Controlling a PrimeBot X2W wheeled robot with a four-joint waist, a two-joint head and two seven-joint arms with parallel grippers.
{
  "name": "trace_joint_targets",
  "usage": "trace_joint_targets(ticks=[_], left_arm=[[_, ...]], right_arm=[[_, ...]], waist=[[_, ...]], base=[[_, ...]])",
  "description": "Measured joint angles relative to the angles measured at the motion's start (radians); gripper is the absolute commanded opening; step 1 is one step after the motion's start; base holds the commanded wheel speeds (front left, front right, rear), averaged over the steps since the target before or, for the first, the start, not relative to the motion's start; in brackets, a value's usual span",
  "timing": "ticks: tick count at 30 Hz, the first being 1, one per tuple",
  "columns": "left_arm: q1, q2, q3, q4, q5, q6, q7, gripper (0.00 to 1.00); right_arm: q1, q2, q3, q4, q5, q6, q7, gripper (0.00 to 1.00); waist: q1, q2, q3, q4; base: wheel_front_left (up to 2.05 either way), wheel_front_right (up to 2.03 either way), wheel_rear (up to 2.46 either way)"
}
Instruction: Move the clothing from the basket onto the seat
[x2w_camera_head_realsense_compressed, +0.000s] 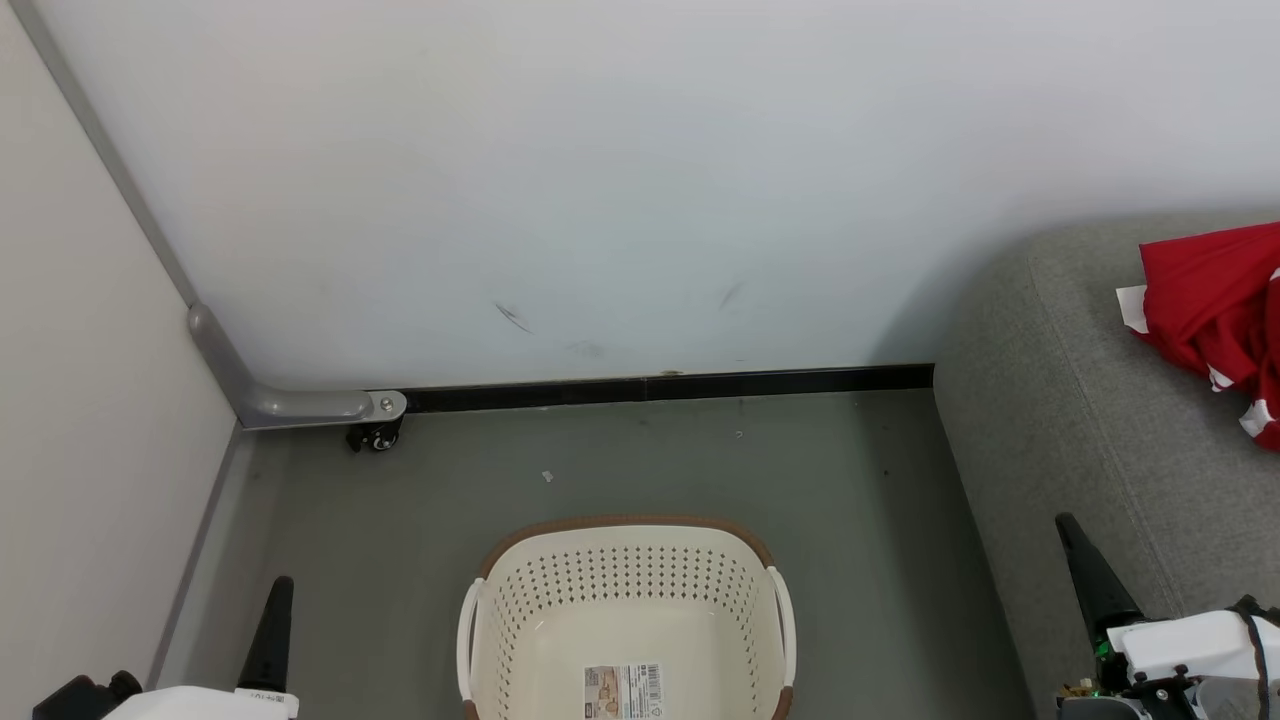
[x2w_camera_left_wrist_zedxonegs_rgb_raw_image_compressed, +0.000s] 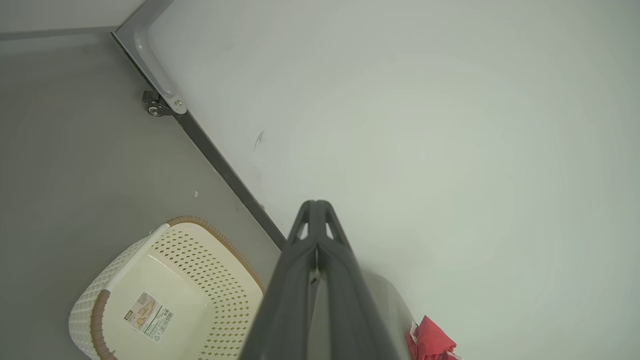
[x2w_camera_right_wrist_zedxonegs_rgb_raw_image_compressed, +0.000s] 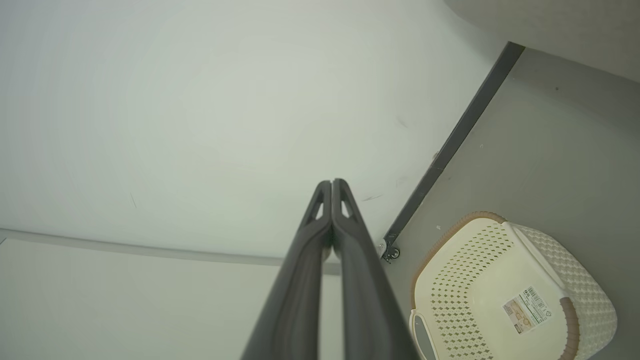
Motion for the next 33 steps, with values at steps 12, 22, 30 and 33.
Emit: trace_joint_targets(ticks=[12,22,30,33], left_arm=[[-0.020,-0.004,0.012,0.011,-0.117,-0.017,0.030,0.00],[-0.038,-0.008,0.026,0.022,-0.225,-0.026,0.056,0.00],[-0.044,-0.010,0.037,0.030,-0.300,-0.039,0.081,0.00],[-0.044,-0.011,0.037,0.030,-0.300,-0.042,0.082,0.00]], right_arm=[[-0.001,0.001,-0.009,0.012,0.131,0.000,0.030,0.00],[-0.020,0.002,-0.017,0.027,0.248,0.000,0.055,0.00],[-0.029,0.003,-0.021,0.035,0.341,0.000,0.074,0.00],[-0.038,0.003,-0.021,0.035,0.341,0.000,0.074,0.00]], waist=[[-0.0004,0.0000,0.004,-0.013],[-0.0004,0.0000,0.007,-0.025],[-0.0005,0.0000,0.009,-0.034],[-0.0005,0.0000,0.009,-0.034]], base=[[0.00,0.00,0.00],[0.00,0.00,0.00],[0.00,0.00,0.00],[0.00,0.00,0.00]])
